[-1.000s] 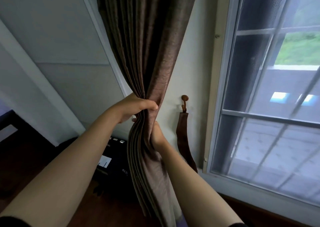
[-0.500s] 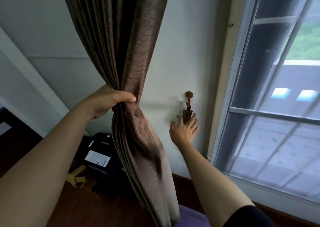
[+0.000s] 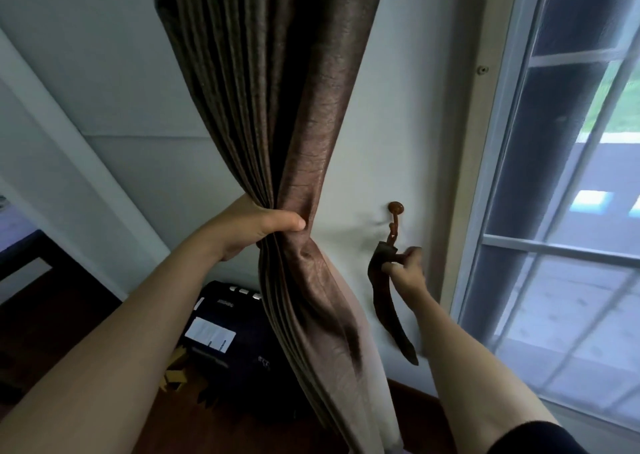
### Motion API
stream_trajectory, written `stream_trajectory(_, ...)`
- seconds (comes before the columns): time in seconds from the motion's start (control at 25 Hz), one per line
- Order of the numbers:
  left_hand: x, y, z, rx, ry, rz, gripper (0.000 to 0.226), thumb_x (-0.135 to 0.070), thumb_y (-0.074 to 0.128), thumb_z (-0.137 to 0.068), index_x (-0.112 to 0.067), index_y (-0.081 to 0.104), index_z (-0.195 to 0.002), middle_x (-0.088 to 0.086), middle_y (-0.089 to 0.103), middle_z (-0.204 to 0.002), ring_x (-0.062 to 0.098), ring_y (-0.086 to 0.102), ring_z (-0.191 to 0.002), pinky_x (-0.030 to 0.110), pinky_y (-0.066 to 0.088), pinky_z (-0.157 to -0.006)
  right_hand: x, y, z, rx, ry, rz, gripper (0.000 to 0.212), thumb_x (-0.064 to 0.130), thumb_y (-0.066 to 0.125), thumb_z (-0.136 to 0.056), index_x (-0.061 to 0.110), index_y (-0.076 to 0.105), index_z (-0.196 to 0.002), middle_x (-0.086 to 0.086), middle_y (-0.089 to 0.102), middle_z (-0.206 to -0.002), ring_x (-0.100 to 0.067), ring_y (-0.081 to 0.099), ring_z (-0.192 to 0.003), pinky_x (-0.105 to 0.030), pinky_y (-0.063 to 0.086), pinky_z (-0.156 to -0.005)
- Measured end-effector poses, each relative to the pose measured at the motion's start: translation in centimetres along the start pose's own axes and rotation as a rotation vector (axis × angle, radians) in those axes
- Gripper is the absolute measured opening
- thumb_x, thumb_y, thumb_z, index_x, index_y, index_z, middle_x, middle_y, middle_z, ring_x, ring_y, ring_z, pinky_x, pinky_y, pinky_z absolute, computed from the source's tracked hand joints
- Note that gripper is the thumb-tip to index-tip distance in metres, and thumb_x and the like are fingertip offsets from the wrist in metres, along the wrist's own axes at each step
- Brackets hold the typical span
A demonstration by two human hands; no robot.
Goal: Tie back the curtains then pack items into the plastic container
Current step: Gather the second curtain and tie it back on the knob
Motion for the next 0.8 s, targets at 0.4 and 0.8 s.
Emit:
stream_trajectory(0.4, -2.3, 9.3, -3.2, 0.089, 0.061, 0.075, 0.042, -0.021, 0.076, -0.057, -0.029, 0.065, -0.097, -0.012, 0.071, -0.095, 0.006, 0.067, -0.092, 0.025, 0.052, -0.084, 1.2, -7.7, 5.4, 0.375, -0.030, 0.008, 0.018, 0.009, 0.066, -0.084, 0.013, 0.062, -0.067, 0.010, 0.059, -0.050, -0.001, 0.054, -0.048, -0.011, 0.040, -0.048)
stream_trajectory(0.8, -5.6, 18.7, -4.0, 0.111, 0.091, 0.124, 0.043, -0.027, 0.078, -0.059, -0.024, 0.066, -0.100, -0.001, 0.069, -0.099, 0.012, 0.065, -0.091, 0.026, 0.054, -0.078, 5.3, -21.6, 7.2, 0.223, -0.149, 0.626, 0.037, 0.030, 0.077, -0.075, 0.019, 0.052, -0.050, 0.013, 0.043, -0.047, -0.003, 0.040, -0.047, -0.023, 0.031, -0.049)
Point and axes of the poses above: each hand's wrist, its own z-axis away from the middle knuckle, its own y-axis out of the palm, x = y × z, the point moved 9 cm from there along -z, towards the middle knuckle
